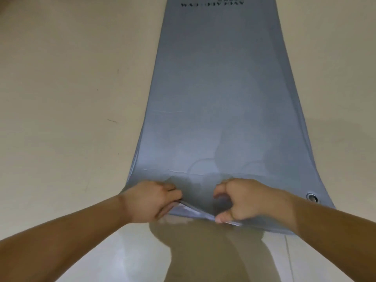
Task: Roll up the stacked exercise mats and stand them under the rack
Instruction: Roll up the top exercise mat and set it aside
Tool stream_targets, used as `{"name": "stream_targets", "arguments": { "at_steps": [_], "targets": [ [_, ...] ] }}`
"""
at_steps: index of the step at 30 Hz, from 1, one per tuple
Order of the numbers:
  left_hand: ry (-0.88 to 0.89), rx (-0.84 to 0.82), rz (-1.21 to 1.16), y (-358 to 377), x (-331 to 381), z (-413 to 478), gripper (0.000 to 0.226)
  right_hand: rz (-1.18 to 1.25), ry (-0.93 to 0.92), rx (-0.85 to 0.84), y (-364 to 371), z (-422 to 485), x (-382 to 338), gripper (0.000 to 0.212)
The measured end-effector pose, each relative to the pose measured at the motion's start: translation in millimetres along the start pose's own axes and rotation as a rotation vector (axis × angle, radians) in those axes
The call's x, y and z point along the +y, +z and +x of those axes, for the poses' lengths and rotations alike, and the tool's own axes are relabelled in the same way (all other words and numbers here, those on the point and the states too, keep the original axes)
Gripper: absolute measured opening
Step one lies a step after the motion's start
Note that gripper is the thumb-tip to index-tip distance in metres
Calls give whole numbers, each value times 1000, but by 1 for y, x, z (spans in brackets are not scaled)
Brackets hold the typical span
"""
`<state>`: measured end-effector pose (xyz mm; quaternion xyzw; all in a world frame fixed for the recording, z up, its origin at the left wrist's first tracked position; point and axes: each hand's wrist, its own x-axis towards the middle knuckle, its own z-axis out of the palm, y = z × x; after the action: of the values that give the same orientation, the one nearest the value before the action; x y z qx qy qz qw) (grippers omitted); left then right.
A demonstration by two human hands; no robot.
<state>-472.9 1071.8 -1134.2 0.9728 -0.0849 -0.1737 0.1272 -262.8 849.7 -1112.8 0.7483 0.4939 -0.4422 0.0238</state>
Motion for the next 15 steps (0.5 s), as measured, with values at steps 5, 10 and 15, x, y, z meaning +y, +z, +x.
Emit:
{"name": "stream_targets", "arguments": {
  "at_steps": [5, 10, 15],
  "targets": [
    [-287, 363, 263, -54, 3, 34, 33, -43, 42, 260, -39, -26, -7, 33],
    [-450, 256, 257, -68, -4, 43, 38, -181, 173, 479, -21, -29, -12, 39],
    [-272, 334, 197, -36, 2, 9, 44, -128, 80, 392, -8, -45, 6, 37]
  ]
}}
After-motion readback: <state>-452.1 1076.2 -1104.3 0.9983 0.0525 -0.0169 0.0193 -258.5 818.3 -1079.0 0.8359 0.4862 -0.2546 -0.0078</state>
